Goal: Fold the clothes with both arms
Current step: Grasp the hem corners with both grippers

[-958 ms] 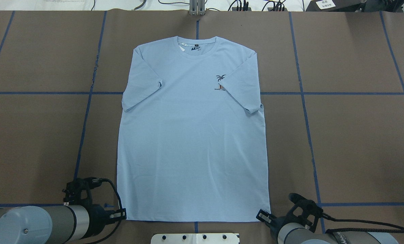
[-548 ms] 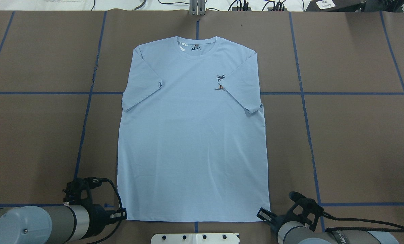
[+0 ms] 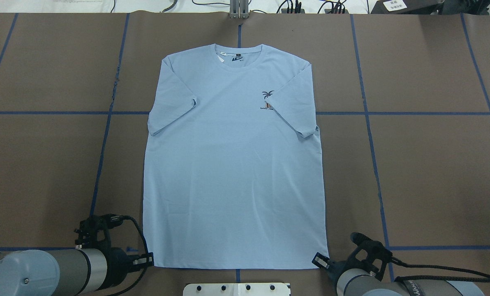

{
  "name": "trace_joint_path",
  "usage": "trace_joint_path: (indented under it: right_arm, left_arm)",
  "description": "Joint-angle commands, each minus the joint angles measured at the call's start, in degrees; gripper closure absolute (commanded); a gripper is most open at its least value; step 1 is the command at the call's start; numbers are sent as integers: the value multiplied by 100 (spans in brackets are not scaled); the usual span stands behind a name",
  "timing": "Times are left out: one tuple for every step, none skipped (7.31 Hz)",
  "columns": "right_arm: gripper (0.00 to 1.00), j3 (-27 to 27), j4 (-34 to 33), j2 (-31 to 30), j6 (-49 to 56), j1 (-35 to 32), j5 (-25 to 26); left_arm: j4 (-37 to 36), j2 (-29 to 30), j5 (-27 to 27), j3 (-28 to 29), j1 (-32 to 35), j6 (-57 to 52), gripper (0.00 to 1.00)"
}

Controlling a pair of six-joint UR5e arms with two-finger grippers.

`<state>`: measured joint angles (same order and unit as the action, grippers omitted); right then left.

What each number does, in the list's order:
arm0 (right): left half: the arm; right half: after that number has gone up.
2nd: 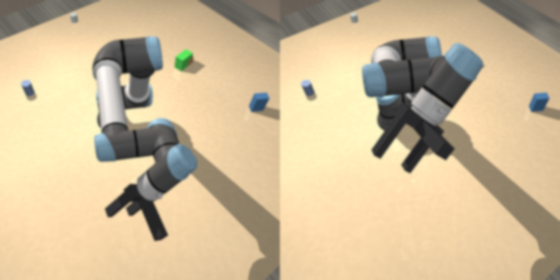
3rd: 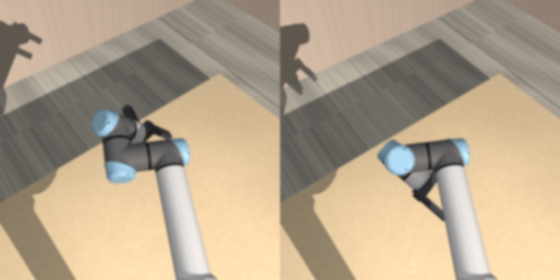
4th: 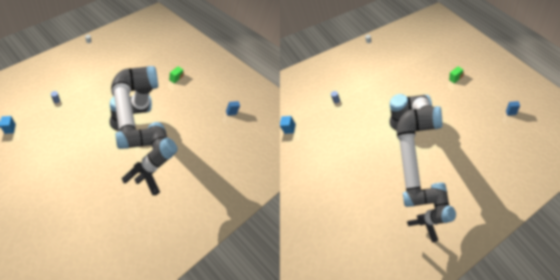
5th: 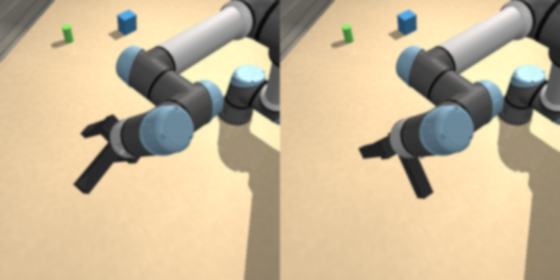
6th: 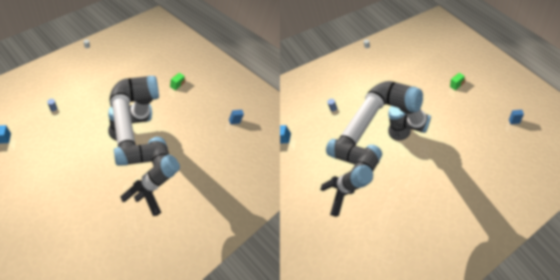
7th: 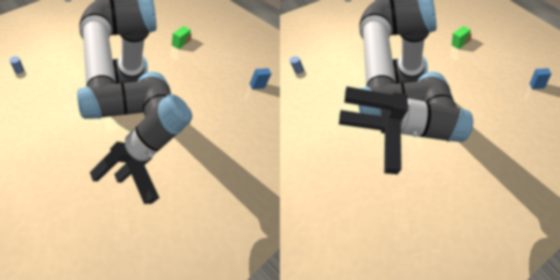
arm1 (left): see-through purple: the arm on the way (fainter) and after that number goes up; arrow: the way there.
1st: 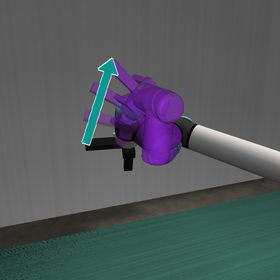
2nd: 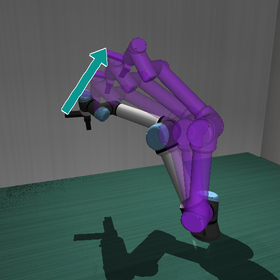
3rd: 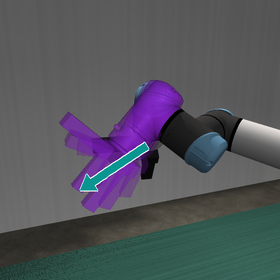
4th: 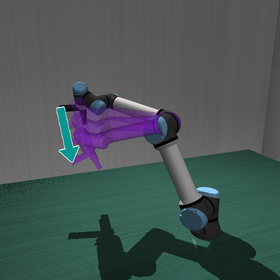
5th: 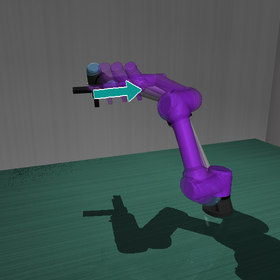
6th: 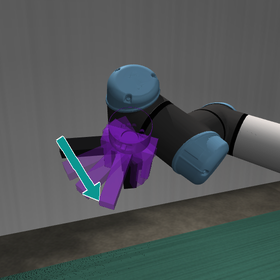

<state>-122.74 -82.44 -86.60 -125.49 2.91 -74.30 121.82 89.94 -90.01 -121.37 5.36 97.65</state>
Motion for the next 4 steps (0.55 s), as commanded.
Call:
trace_joint_path:
  right_arm:
    - [100, -650, -200, -128, 51, -176, -232]
    - [100, -1299, -846, -120, 69, -229, -608]
    - [100, -2088, -1601, -103, 139, -238, -856]
    - [100, -2775, -2296, -68, 339, -421, -1206]
  left_arm:
    - [-87, -72, -130, -427, 18, 0, 100]
    - [-862, -64, -957, -1205, 70, -9, 100]
    - [-1688, 14, -1444, -1979, 236, -9, 100]
    - [-2192, 15, -1736, -2639, 420, -26, 100]
